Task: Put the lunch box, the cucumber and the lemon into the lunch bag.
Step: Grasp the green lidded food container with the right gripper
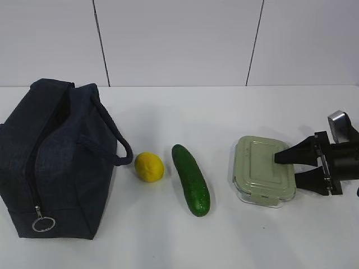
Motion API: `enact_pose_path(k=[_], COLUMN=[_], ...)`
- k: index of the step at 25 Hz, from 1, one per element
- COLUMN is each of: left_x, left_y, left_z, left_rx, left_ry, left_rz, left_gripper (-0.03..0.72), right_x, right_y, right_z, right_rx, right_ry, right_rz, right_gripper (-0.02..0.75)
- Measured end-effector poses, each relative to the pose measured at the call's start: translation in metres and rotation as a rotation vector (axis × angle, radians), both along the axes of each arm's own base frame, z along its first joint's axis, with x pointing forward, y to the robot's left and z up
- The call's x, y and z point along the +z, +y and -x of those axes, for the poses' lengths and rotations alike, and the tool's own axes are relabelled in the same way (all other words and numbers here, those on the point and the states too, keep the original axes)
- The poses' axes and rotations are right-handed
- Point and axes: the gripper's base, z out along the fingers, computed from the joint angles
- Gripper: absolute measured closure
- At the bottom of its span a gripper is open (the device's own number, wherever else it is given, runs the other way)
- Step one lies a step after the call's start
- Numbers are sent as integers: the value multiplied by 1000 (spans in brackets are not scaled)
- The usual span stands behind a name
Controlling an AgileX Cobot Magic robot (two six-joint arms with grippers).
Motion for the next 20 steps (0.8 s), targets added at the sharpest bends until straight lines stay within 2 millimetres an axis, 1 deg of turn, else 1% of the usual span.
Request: enact_pose_path(k=[5, 20], left_x=[0, 0], left_y=[0, 0], left_z=[0, 0], left_rx=[0, 0], left_ry=[0, 0], left_rz=[0, 0], left_gripper=[449, 449], right_x=[3, 2], right_y=[-2, -2], right_z=[-4, -4], right_rx=[15, 19], right_ry=[-18, -18], right_rz=[16, 18], right_gripper=[151, 151])
